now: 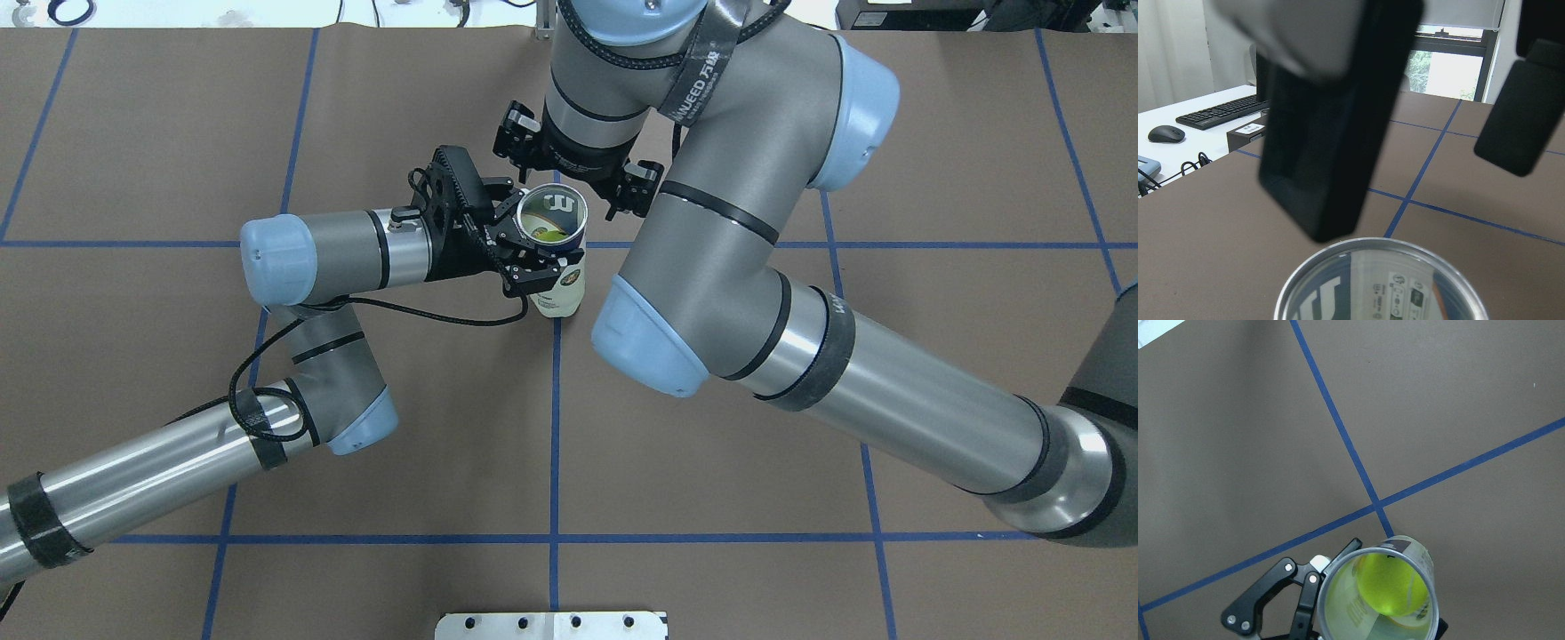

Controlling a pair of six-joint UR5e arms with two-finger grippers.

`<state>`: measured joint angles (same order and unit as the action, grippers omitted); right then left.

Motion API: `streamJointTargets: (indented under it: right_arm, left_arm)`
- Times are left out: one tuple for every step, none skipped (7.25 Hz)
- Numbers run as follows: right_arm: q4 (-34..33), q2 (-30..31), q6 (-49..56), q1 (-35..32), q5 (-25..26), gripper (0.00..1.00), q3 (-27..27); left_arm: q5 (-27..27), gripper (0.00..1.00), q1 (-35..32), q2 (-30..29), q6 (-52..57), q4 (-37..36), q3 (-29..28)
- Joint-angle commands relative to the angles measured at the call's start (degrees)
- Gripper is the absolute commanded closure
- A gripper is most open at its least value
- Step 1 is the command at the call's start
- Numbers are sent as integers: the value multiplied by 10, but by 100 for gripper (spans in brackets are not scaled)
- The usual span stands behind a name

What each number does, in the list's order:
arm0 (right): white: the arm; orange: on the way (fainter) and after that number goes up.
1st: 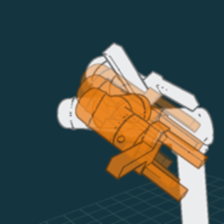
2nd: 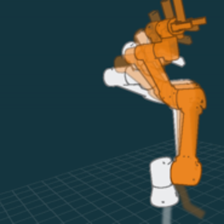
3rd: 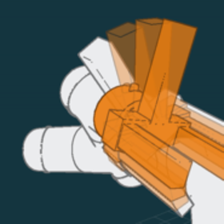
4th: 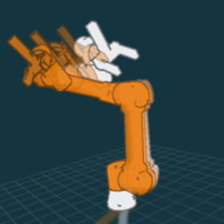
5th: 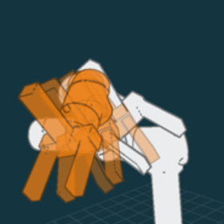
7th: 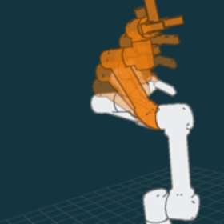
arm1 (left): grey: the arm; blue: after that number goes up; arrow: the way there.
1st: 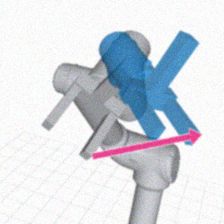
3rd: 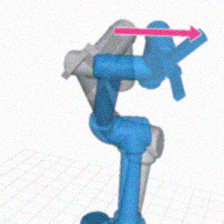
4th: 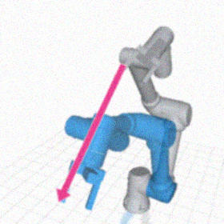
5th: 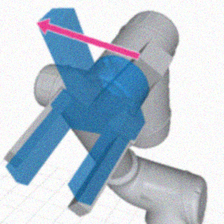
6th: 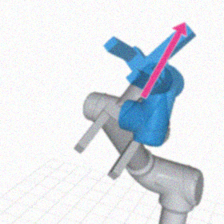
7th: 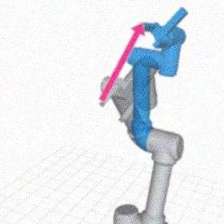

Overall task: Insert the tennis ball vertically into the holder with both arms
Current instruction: 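Drop the second ball into the can and lift the right gripper away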

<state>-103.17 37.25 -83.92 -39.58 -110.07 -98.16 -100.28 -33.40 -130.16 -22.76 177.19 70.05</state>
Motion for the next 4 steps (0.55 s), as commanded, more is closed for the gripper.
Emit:
streamJointTargets:
  right_arm:
    - [-7, 68, 137, -43, -8, 0, -31]
    - [-7, 97, 213, -83, -35, 0, -31]
    - [-7, 124, 309, -134, -74, 1, -28]
    - [-4, 160, 409, -186, -102, 0, -23]
  left_arm:
    - [0, 15, 0, 0, 0, 0, 1]
    - [0, 15, 0, 0, 0, 0, 1]
    - [0, 14, 0, 0, 0, 0, 1]
    - [0, 11, 0, 2, 0, 0, 1]
